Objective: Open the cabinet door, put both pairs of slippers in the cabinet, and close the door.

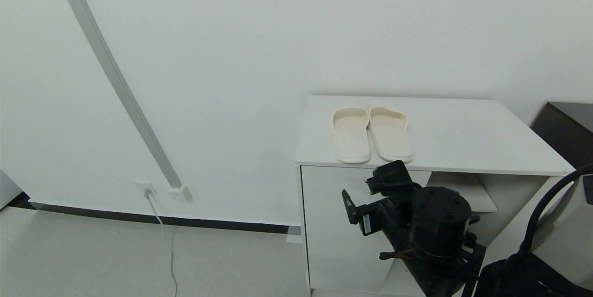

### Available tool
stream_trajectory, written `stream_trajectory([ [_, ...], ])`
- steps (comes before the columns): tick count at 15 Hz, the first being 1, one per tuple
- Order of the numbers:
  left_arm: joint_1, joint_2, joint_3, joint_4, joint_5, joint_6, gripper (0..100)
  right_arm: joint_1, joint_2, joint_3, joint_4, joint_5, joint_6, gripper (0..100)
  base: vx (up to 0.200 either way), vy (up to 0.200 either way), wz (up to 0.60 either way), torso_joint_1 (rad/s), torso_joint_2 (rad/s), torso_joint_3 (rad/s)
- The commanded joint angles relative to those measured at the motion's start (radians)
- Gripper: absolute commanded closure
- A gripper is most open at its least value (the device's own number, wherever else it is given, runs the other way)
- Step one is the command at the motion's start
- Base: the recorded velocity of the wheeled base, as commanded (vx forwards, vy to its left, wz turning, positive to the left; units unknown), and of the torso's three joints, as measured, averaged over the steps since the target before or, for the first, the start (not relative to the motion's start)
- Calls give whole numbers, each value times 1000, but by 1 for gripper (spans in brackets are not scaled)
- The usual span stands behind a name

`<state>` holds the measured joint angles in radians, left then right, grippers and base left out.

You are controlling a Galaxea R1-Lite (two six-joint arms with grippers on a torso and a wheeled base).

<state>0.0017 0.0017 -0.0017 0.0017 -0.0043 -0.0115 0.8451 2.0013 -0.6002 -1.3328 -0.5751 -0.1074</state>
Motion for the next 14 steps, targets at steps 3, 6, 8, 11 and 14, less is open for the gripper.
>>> stream_trajectory([
  [3,0,0,0,0,0,-1,100,2,2,0,0,0,0,0,0,0,0,233,-531,-294],
  [6,0,0,0,0,0,-1,100,2,1,0,0,0,-1,0,0,0,0,214,-473,-263],
  [8,0,0,0,0,0,-1,100,2,1,0,0,0,-1,0,0,0,0,176,-395,-220],
  [11,0,0,0,0,0,-1,100,2,1,0,1,0,-1,0,0,0,0,170,-377,-203],
  [14,0,0,0,0,0,-1,100,-4,2,2,0,-2,-1,0,0,0,0,172,-362,-198],
])
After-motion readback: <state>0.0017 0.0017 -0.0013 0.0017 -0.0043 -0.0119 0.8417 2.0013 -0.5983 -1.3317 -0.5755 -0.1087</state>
